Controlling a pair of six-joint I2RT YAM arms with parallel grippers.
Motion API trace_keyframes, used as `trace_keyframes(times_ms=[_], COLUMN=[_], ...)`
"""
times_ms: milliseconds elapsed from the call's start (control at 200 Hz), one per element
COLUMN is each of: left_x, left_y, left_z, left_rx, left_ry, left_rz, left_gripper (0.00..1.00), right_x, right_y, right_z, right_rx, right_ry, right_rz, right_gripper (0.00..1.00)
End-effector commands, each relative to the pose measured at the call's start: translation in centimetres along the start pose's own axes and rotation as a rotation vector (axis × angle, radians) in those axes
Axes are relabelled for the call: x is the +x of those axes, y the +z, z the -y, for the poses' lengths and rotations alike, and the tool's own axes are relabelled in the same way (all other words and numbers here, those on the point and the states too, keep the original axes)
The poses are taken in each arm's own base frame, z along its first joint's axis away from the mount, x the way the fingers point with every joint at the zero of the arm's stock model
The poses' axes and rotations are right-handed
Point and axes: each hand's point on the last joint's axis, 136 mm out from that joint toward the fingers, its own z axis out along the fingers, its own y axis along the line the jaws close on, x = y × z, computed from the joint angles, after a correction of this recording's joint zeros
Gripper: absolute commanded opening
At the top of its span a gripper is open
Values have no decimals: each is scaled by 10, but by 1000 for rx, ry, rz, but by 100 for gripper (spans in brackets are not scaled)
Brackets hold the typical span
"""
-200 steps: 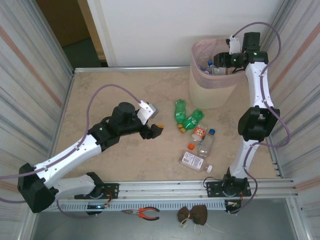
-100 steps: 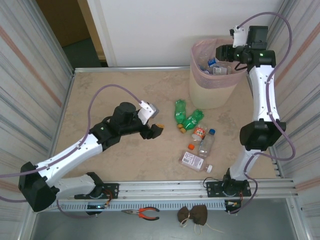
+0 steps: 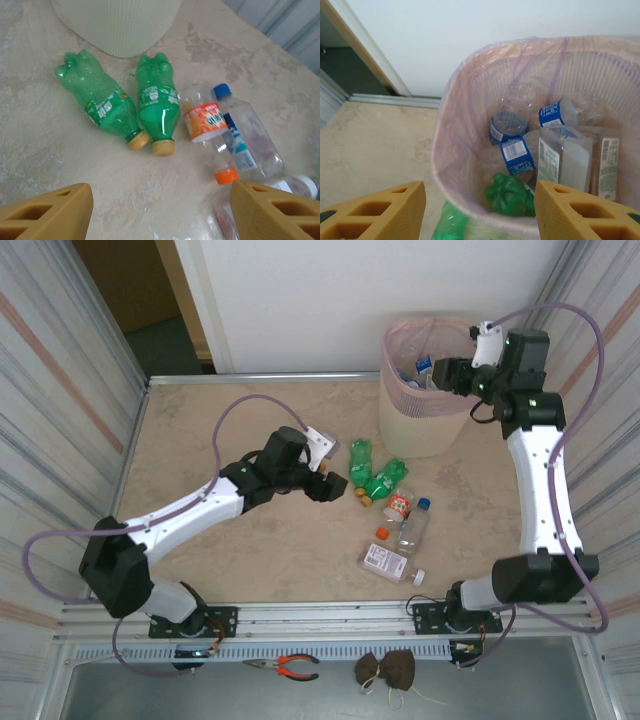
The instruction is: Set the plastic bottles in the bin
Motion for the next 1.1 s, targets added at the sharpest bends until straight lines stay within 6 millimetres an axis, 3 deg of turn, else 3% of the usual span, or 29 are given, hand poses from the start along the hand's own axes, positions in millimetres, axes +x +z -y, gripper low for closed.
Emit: trace_keyframes(times_ms=[0, 256, 356, 441, 606, 621, 882, 1097], left_x=[0, 11, 12, 13, 9, 18, 23, 32], left_y=[16, 76, 99, 116, 139, 147, 174, 191], left_z=[-21, -41, -41, -43, -54, -58, -81, -84], left_rx=[-99, -172, -158, -154, -203, -215, -325, -325], left_ry=[-124, -296, -329, -349, -368, -371, -359, -364], left_rz=[-42, -179, -215, -232, -250, -271, -292, -327], left_gripper=[75, 79, 82, 92, 93, 93, 91, 85], right_x=[-11, 20, 35, 44, 56, 57, 61, 61], right_y=[-28, -59, -64, -68, -69, -70, -75, -78], right_z=[-11, -15, -16, -16, -19, -20, -19, -21], right_rx=[5, 28, 33, 38, 19, 17, 31, 29], right_ry=[21, 39, 47, 49, 75, 76, 58, 52], right_rz=[97, 84, 57, 46, 32, 31, 18, 17], right_gripper=[58, 58, 58, 58, 58, 58, 58, 58])
